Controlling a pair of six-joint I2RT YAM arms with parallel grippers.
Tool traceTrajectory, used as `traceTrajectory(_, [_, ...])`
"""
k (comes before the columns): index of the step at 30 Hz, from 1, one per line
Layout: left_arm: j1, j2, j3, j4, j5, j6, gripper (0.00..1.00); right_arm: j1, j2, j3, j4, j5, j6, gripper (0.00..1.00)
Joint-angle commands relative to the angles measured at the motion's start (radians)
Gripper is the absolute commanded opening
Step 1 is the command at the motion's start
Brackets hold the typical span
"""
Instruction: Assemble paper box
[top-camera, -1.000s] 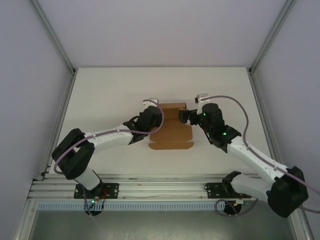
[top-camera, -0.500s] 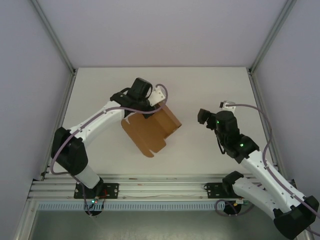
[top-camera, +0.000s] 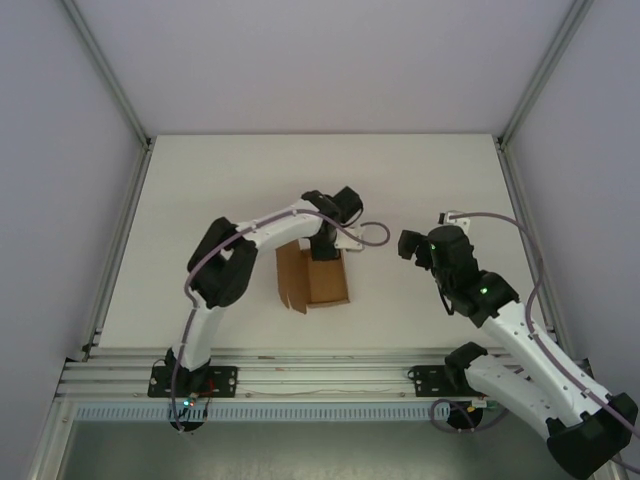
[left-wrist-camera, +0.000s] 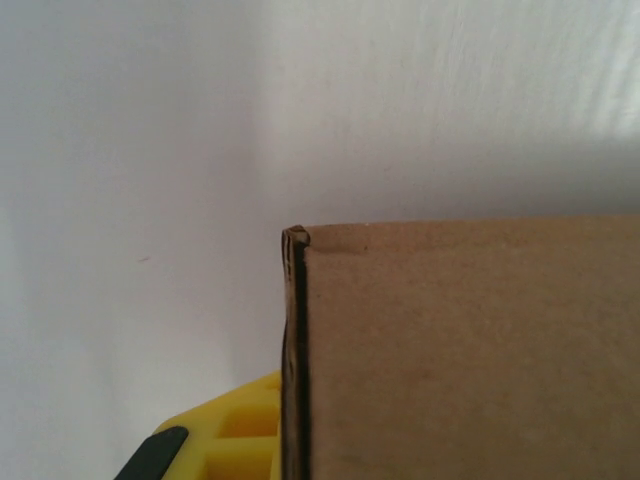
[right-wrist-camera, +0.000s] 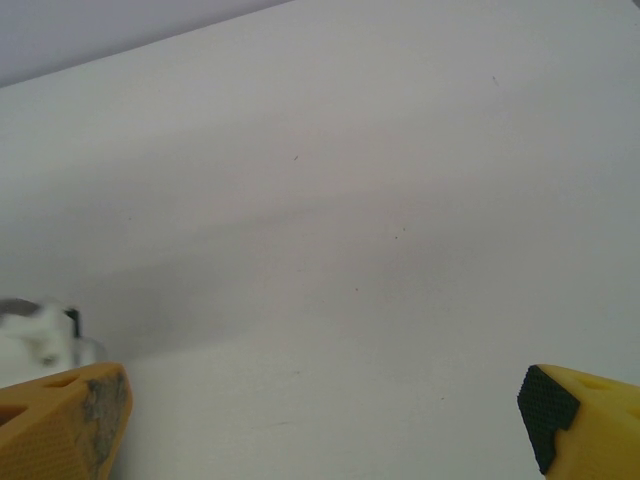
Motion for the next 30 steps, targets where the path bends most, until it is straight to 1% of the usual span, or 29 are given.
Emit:
traceTrajectory(1, [-0.013,0.023,0.008,0.088,-0.176,0.008,0.0,-0.008,-0.012,-0.006,-0.019,0.027,0.008,1.0])
traceTrajectory(3, [-0.026,0.04,-0.026,0.173,-0.221,0.018,0.0,-0.009,-0.013,-0.009,-0.015,0.023,0.007,1.0])
traceTrajectory(8, [-0.055,0.047,-0.163,0.379,-0.252,0.059,0.0,-0.008,-0.015,-0.018,-0.019,0.027,0.006,1.0])
traceTrajectory(12, [-0.089,0.059,-0.258,0.528,-0.31,0.094,0.0,-0.01,-0.014,-0.039,0.012,0.016,0.019,1.0])
traceTrajectory(15, [-0.09,0.096,-0.259,0.549,-0.313,0.086,0.0,-0.01,-0.012,-0.041,0.017,0.011,0.02,1.0])
traceTrajectory(19, [-0.091,0.118,-0.231,0.519,-0.338,0.099,0.0,-0.01,-0.013,-0.043,0.014,0.013,0.021,1.0])
traceTrajectory(22, [-0.09,0.071,-0.233,0.498,-0.326,0.108,0.27,-0.01,-0.013,-0.042,0.015,0.005,0.019,1.0])
traceTrajectory(24, [-0.086,0.025,-0.23,0.476,-0.298,0.114,0.38,-0.011,-0.014,-0.043,0.015,0.0,0.019,1.0])
traceTrajectory(25, [-0.085,0.003,-0.227,0.467,-0.289,0.12,0.43,-0.011,-0.016,-0.044,0.017,-0.002,0.017,1.0])
traceTrajectory(26, [-0.086,-0.019,-0.221,0.449,-0.281,0.125,0.45,-0.009,-0.016,-0.046,0.019,-0.004,0.015,1.0])
traceTrajectory(27, [-0.086,-0.047,-0.217,0.437,-0.275,0.13,0.52,-0.011,-0.018,-0.049,0.021,-0.007,0.015,1.0])
traceTrajectory(30, [-0.081,-0.117,-0.213,0.421,-0.251,0.142,0.65,-0.012,-0.022,-0.051,0.022,-0.016,0.012,1.0])
